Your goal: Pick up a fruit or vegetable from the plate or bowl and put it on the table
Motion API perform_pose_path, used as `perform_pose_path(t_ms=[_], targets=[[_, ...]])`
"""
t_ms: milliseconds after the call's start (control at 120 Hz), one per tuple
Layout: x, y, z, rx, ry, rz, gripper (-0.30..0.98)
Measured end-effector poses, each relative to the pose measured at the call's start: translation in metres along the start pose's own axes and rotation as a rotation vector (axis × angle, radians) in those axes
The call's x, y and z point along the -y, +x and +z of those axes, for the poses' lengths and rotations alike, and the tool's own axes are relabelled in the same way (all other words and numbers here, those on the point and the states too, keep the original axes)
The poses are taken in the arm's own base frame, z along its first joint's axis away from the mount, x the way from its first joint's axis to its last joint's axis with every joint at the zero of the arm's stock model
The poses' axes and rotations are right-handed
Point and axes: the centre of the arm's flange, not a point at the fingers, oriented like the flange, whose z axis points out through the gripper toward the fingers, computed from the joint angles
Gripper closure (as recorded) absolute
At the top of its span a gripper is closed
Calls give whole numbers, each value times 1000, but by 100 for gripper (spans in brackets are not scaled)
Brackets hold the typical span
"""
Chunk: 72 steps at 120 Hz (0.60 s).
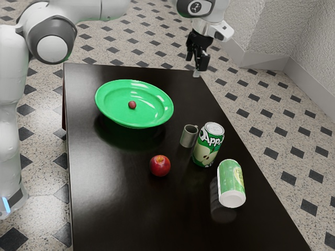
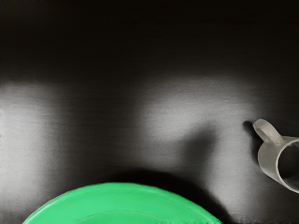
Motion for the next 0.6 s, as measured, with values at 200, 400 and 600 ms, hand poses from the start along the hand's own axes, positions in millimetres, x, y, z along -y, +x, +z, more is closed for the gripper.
perform_pose_path(t_ms=[200,400,600], targets=[[-19,-8,-36,-65,-25,59,0],[-37,-1,-32,-60,-34,109,0],[-13,9,12,4,-47,85,0]])
